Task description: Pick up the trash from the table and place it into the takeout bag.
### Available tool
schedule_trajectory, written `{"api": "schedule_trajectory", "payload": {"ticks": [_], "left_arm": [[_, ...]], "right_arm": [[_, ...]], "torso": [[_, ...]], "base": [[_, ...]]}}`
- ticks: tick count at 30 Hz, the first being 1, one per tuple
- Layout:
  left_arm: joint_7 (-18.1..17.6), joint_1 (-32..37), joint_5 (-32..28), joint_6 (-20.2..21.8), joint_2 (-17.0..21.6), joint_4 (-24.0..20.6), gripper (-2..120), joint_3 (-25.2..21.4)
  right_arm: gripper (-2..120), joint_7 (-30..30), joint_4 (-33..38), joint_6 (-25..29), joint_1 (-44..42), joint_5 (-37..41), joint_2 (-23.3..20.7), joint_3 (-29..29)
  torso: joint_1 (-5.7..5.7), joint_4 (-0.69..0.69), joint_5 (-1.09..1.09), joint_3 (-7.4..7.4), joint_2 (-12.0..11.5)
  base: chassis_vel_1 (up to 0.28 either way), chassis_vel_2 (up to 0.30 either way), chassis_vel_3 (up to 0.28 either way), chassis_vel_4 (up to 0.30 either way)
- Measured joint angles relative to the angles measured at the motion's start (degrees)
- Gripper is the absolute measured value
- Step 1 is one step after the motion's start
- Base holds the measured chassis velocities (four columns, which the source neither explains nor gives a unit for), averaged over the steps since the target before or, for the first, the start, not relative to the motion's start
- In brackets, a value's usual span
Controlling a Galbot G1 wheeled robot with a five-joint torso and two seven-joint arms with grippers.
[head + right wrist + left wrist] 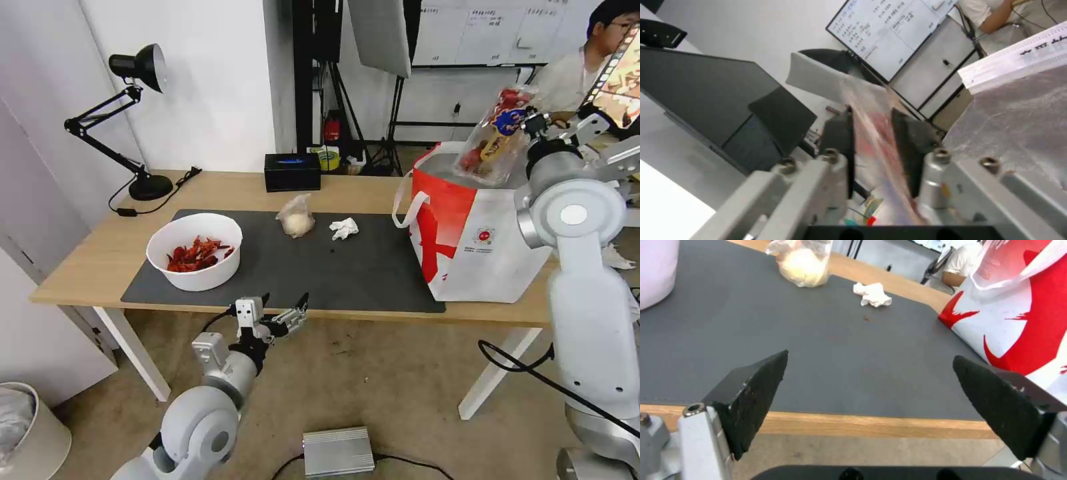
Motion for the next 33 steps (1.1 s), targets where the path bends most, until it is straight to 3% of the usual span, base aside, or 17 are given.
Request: {"api": "schedule_trajectory", "payload": {"ticks": [21, 27, 33], "left_arm": [[0.06, 1.09, 0.59, 0.07, -0.69, -0.98, 100, -0.66], [0.06, 1.31, 0.59, 0.09, -0.84, -1.08, 100, -0.89], [0.11, 2.12, 0.65, 0.09, -0.9, -1.91, 100, -1.82]], "right_arm": [[99, 0.15, 1.28, -0.34, -1.02, 1.12, -0.55, -0.13], [100, -1.12, 1.83, -0.45, -1.74, 0.98, -0.5, -0.47], [100, -11.92, 6.12, -0.6, -6.3, 4.25, -1.86, -1.84]], "torso": [[0.0, 0.0, 0.0, 0.0, 0.0], [0.0, 0.0, 0.0, 0.0, 0.0], [0.0, 0.0, 0.0, 0.0, 0.0]], "base": [[0.0, 0.0, 0.0, 0.0], [0.0, 0.0, 0.0, 0.0], [0.0, 0.0, 0.0, 0.0]]}}
